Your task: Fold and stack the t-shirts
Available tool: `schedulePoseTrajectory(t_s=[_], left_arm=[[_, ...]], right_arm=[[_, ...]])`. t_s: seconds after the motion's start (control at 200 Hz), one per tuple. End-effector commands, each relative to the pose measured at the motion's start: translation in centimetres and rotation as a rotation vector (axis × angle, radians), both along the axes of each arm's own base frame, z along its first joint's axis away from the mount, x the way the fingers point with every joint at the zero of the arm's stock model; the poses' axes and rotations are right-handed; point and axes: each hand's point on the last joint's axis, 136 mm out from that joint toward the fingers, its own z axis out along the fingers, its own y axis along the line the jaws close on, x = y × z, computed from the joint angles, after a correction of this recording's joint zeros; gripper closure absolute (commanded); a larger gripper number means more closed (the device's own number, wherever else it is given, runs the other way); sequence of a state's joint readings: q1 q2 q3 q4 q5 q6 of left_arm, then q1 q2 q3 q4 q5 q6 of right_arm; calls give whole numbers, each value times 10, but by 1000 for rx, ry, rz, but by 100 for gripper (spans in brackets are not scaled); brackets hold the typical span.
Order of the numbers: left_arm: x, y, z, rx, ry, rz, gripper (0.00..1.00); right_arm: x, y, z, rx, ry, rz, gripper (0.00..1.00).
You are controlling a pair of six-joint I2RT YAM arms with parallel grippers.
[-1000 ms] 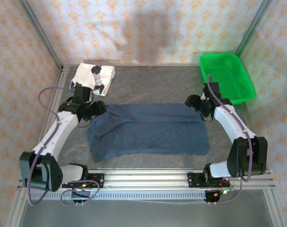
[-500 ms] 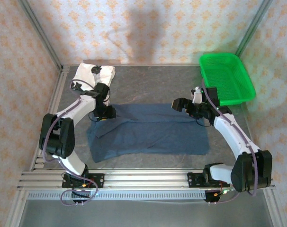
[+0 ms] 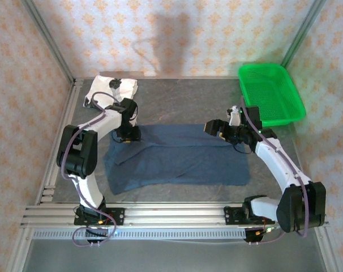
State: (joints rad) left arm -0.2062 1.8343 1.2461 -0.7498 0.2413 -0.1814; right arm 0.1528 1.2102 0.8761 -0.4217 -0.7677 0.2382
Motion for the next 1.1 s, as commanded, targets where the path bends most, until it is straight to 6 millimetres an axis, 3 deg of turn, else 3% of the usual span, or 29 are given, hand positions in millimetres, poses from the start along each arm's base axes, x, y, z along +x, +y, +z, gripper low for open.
schedulePoseTrajectory(t_s=[0.0, 0.185, 0.285, 0.375, 0.545, 0.691, 0.931, 1.036, 1.096], left_arm=[[12, 1, 2, 37, -30, -17, 63], [18, -4, -2, 40, -23, -37, 67], [18, -10, 1, 35, -23, -53, 76], [12, -14, 1, 16, -20, -54, 84], [-6, -7, -6, 35, 4, -53, 89], [-5, -6, -2, 32, -15, -41, 95], [7, -1, 16, 60, -100, -15, 88], [12, -4, 14, 48, -101, -18, 74], [14, -6, 12, 41, -97, -21, 72]], right_arm=[[-3, 3, 6, 9, -25, 19, 1], [-1, 3, 7, 14, -29, 15, 1], [1, 3, 8, 16, -33, 11, 1], [2, 3, 8, 15, -34, 6, 1], [3, 3, 9, 14, -41, 3, 1], [6, 3, 9, 18, -43, -2, 1], [8, 3, 8, 17, -40, 1, 1], [6, 4, 7, 18, -39, 3, 1], [6, 4, 7, 18, -38, 4, 1]])
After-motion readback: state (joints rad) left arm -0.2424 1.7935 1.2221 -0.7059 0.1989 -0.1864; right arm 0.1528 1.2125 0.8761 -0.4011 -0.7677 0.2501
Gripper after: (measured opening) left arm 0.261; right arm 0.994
